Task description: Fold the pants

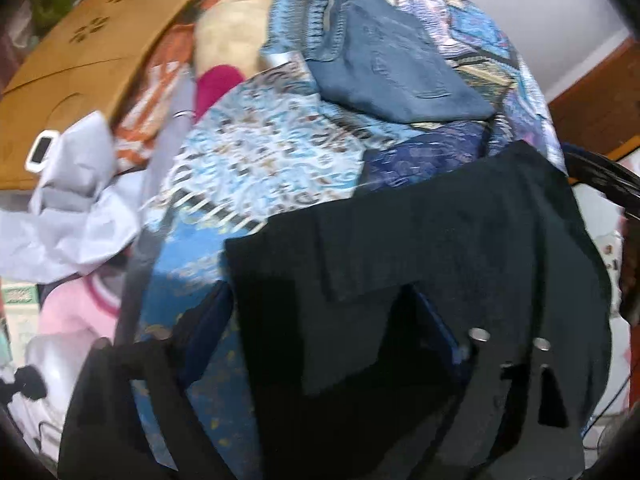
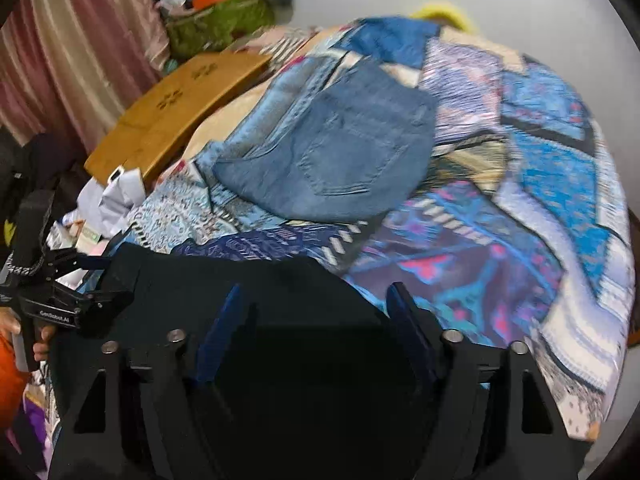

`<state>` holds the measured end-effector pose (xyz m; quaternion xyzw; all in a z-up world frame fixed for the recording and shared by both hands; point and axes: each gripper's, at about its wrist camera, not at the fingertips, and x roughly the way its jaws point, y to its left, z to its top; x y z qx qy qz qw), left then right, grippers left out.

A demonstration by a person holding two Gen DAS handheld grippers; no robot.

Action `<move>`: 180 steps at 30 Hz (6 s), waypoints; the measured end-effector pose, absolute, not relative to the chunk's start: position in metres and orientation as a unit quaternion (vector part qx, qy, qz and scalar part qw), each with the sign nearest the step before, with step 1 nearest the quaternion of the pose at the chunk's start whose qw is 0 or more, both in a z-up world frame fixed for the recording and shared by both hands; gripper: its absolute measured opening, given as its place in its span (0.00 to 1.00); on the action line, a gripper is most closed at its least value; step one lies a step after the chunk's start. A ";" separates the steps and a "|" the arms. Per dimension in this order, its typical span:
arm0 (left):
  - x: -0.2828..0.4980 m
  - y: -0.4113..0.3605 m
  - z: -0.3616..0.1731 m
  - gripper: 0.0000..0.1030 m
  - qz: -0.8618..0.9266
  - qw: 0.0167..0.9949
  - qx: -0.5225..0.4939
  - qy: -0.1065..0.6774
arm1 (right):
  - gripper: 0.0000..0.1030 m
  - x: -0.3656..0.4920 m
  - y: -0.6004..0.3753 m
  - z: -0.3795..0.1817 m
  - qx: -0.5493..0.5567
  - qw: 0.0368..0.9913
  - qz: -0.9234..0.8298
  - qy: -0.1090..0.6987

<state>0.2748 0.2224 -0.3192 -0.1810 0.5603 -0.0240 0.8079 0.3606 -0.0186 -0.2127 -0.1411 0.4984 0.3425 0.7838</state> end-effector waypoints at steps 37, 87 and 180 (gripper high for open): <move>0.179 0.220 -0.306 0.92 0.062 0.777 -0.214 0.588 | 0.51 0.231 -0.089 -0.169 -0.156 0.808 0.342 0.454; 0.143 0.203 -0.273 0.18 0.081 0.828 -0.217 0.511 | 0.63 0.222 -0.086 -0.183 -0.096 0.809 0.354 0.460; 0.309 -0.009 -0.253 0.96 0.012 0.844 0.038 0.535 | 0.66 0.278 -0.343 -0.248 -0.039 0.852 0.136 0.503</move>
